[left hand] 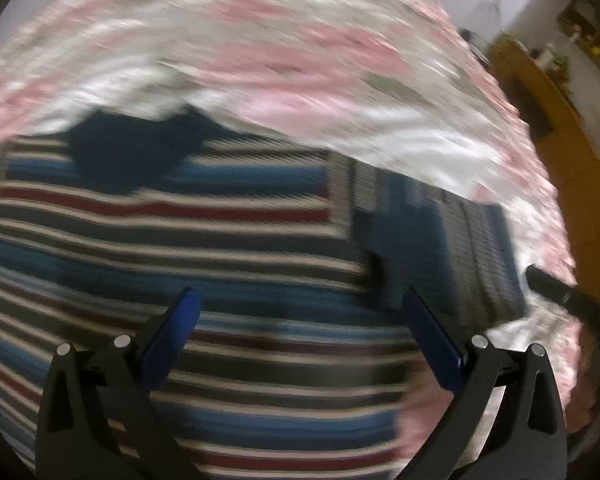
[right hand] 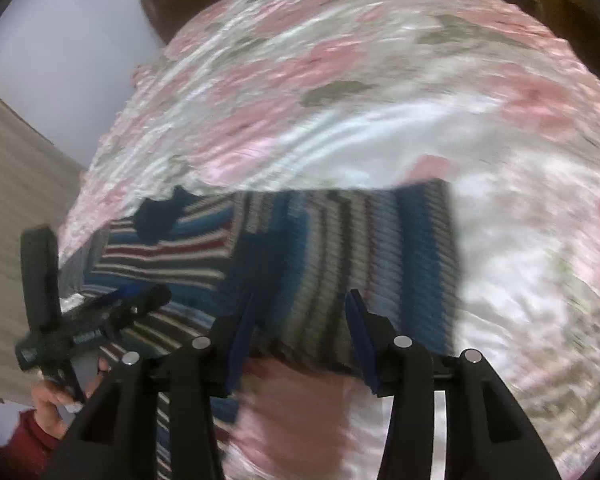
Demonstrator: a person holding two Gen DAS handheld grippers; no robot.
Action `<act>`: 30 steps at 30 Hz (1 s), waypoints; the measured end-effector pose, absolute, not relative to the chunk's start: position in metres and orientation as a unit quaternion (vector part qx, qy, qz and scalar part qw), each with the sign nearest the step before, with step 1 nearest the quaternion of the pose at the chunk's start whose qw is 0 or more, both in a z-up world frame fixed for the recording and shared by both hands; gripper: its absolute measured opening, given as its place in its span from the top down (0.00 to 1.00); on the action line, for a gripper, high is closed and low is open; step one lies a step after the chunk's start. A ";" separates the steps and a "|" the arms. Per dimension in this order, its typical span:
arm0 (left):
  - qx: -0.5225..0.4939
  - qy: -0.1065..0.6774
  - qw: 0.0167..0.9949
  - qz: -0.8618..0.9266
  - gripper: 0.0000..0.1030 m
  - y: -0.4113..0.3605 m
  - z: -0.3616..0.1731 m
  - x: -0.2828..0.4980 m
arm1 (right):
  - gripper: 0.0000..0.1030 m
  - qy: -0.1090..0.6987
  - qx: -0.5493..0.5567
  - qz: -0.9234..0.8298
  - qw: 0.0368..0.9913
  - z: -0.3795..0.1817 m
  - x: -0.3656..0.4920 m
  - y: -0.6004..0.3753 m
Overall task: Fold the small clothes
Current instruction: 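Lift the sleeve with the right gripper and fold it across the sweater body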
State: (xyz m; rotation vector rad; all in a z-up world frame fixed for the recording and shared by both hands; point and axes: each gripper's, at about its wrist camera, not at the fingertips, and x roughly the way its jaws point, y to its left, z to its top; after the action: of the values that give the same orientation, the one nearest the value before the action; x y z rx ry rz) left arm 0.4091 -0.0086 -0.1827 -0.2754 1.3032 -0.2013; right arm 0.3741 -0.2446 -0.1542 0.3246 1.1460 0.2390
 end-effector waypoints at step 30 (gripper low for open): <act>-0.181 0.503 0.844 -0.054 0.92 0.073 -0.125 0.423 | 0.49 0.540 0.115 0.097 0.828 -0.175 0.334 -0.248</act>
State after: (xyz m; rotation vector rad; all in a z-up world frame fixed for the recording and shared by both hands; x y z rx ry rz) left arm 0.4233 0.0727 -0.1248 -0.3819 1.0610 -0.1146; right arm 0.3343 -0.2483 -0.1746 0.2442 1.1476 0.2050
